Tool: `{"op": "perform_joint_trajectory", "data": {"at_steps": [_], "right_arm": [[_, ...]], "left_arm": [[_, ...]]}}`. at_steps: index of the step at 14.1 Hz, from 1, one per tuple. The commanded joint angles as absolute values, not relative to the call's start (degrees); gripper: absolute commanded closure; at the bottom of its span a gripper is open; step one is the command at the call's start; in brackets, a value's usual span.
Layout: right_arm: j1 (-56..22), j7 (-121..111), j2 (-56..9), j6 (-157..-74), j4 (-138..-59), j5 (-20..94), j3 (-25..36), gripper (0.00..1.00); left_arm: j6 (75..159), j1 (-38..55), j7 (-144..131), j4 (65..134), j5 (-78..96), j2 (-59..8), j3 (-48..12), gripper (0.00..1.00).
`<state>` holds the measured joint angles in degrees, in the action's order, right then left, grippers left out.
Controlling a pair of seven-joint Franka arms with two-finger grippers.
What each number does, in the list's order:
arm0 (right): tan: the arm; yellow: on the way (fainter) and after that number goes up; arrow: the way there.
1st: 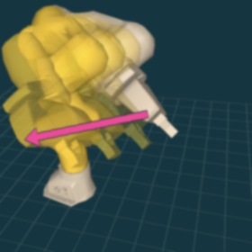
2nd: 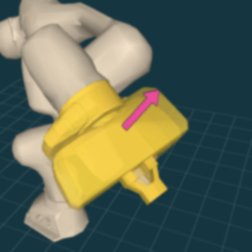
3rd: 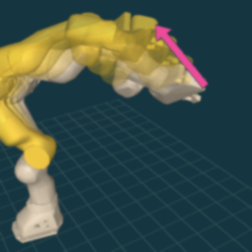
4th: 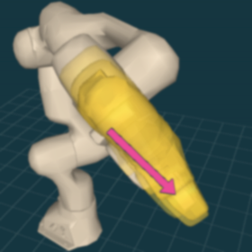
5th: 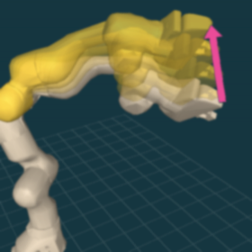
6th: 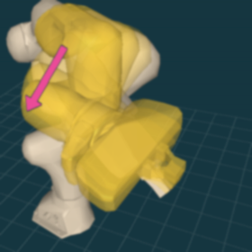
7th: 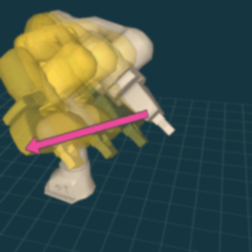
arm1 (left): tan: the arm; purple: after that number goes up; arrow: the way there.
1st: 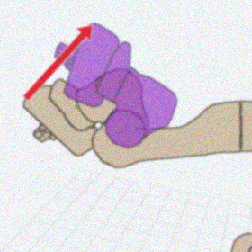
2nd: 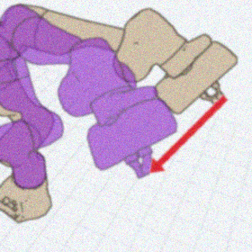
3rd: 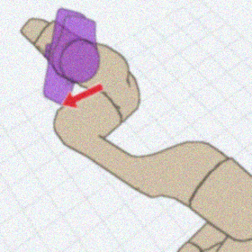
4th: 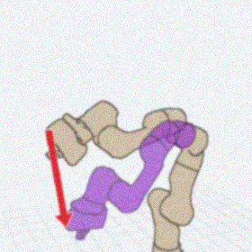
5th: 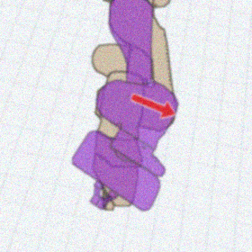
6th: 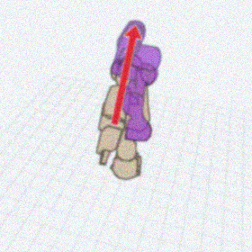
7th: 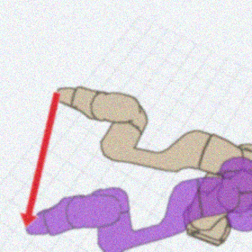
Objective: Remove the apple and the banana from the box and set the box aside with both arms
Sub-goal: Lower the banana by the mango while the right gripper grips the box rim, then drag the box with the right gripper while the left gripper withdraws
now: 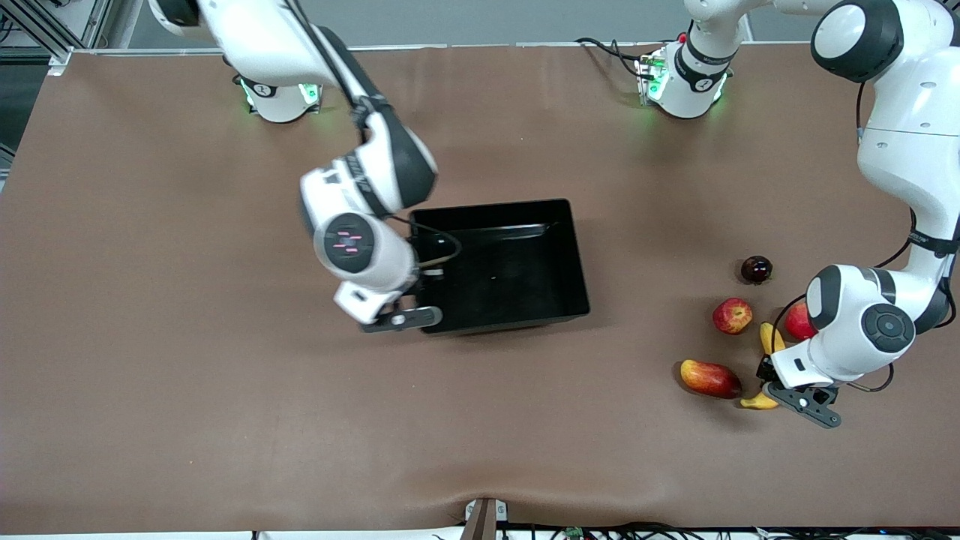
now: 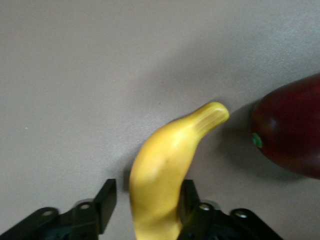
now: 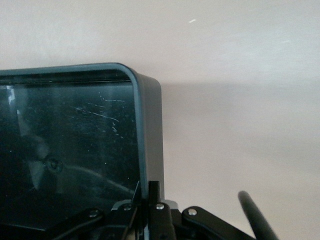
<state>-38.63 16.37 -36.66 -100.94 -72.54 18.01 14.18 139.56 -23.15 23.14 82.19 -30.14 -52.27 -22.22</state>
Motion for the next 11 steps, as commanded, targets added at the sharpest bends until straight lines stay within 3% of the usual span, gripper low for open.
{"op": "perform_joint_trajectory", "data": {"at_steps": [1,5,11], "right_arm": [[-32.98,10.22,-32.18,-95.12,-73.48,18.64,13.62,1.0],[-23.75,4.59,-25.68,-91.76,-78.91,18.02,14.23,1.0],[-12.59,-3.4,-20.66,-95.08,-89.02,10.73,14.59,1.0]], "left_arm": [[139.66,-22.76,22.68,80.25,-30.68,-52.12,-22.59,0.0],[137.82,-23.46,22.41,80.5,-25.6,-47.39,-23.12,0.0],[119.91,-23.2,6.12,81.3,-19.16,-35.52,-26.44,0.0]]}}
